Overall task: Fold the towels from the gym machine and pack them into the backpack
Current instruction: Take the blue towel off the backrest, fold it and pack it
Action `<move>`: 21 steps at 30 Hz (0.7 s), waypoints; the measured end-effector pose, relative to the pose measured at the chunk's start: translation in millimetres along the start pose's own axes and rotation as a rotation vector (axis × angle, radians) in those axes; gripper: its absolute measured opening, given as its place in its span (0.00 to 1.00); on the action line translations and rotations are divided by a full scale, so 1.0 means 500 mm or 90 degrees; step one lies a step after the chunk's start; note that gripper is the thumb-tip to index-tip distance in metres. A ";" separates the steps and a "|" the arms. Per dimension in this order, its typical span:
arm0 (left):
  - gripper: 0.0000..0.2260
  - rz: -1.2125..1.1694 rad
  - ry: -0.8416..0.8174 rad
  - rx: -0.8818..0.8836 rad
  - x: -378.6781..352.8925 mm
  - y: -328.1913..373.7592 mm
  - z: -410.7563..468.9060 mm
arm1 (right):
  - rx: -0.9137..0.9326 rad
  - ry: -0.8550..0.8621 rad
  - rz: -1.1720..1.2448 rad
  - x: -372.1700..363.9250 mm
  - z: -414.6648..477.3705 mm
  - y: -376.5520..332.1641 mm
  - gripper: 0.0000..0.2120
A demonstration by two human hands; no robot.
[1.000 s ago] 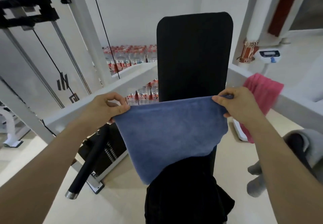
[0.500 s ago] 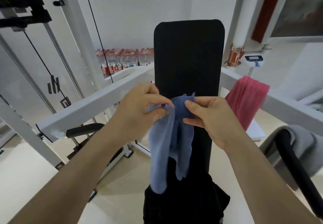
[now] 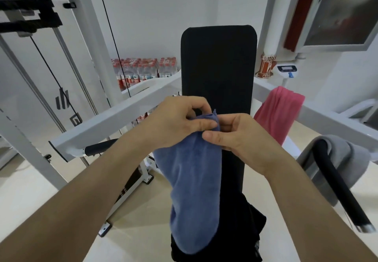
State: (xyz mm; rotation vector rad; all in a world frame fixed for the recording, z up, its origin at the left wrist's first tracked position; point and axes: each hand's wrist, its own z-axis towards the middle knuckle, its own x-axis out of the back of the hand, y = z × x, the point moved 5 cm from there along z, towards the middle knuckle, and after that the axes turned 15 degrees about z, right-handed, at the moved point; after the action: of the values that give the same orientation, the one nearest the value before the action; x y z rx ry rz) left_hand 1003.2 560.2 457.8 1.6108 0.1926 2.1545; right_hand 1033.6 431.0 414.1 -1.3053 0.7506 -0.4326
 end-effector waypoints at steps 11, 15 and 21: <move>0.17 0.602 -0.167 -0.061 -0.008 0.004 -0.053 | 0.433 0.295 -0.508 0.022 0.002 0.031 0.08; 0.17 0.556 0.053 -0.184 0.019 0.019 -0.063 | 0.567 0.343 -0.581 0.012 -0.019 0.047 0.06; 0.18 0.424 0.131 -0.173 0.019 -0.061 -0.066 | 0.441 0.280 -0.504 0.017 -0.003 0.053 0.07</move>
State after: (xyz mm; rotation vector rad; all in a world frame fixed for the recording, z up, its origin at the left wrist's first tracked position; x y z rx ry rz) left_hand 978.3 596.0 444.6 1.4164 -0.6372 2.6796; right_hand 1035.0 430.4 386.5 -0.7927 0.3364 -1.5078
